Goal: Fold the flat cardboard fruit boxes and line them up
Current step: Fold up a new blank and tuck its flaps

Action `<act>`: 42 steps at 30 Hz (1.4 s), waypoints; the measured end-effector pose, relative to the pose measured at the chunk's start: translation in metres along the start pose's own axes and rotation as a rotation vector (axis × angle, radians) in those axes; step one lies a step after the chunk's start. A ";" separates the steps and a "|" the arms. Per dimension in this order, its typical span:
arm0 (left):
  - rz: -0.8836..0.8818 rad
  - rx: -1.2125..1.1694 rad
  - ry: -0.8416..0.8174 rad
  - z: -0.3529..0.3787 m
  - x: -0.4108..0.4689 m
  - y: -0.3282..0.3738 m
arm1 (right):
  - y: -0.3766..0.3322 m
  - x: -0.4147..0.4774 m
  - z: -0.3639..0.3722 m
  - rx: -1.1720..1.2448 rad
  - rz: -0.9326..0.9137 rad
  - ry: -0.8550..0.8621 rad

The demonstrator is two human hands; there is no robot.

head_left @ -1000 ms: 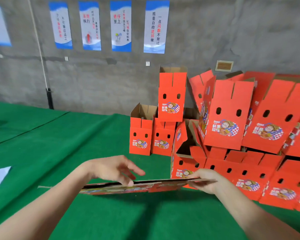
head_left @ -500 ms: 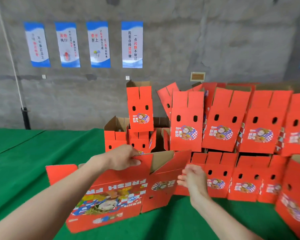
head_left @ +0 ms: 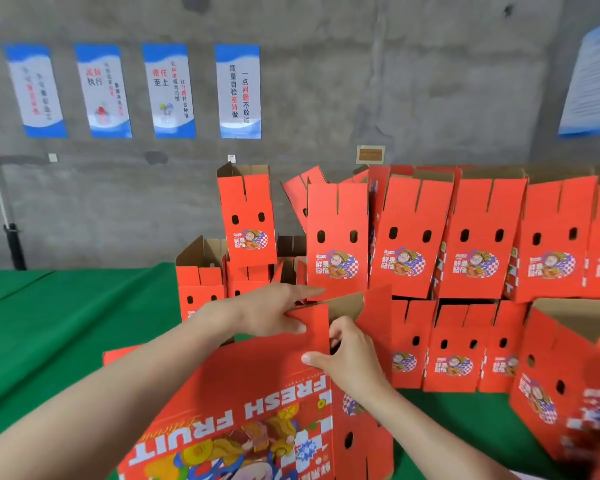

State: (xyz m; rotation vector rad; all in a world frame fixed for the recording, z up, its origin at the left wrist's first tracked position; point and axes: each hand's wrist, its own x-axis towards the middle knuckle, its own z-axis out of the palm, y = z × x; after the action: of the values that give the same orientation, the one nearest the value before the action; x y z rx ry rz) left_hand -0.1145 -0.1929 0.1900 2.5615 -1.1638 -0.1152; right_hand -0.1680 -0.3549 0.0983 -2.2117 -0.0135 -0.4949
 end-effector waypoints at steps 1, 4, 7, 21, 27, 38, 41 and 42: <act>0.007 -0.008 -0.034 0.003 0.000 0.001 | 0.002 -0.001 -0.001 0.033 0.028 -0.041; 0.040 0.032 -0.145 0.002 0.005 0.006 | 0.003 -0.004 -0.006 0.192 0.076 -0.187; -0.060 -0.097 -0.258 -0.012 0.010 0.014 | 0.005 -0.008 -0.016 0.186 0.030 -0.275; -0.151 0.086 -0.355 -0.020 0.032 0.014 | 0.011 -0.024 -0.061 0.106 -0.105 -0.501; -0.135 0.266 -0.156 -0.024 0.031 0.013 | 0.011 -0.019 -0.065 0.102 -0.125 -0.424; -0.356 0.280 0.042 -0.053 0.021 -0.051 | 0.053 -0.023 -0.082 -0.138 -0.069 -0.030; -0.352 0.178 0.104 -0.029 0.025 -0.054 | 0.066 -0.019 -0.077 -0.201 0.017 -0.007; -0.364 0.122 0.125 -0.026 0.025 -0.055 | 0.070 -0.017 -0.077 -0.206 0.046 -0.008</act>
State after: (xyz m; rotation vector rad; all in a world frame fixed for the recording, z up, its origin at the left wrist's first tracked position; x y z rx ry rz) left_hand -0.0530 -0.1709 0.1980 2.8178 -0.6697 0.0336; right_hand -0.1980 -0.4549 0.0828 -2.4091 0.0875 -0.4807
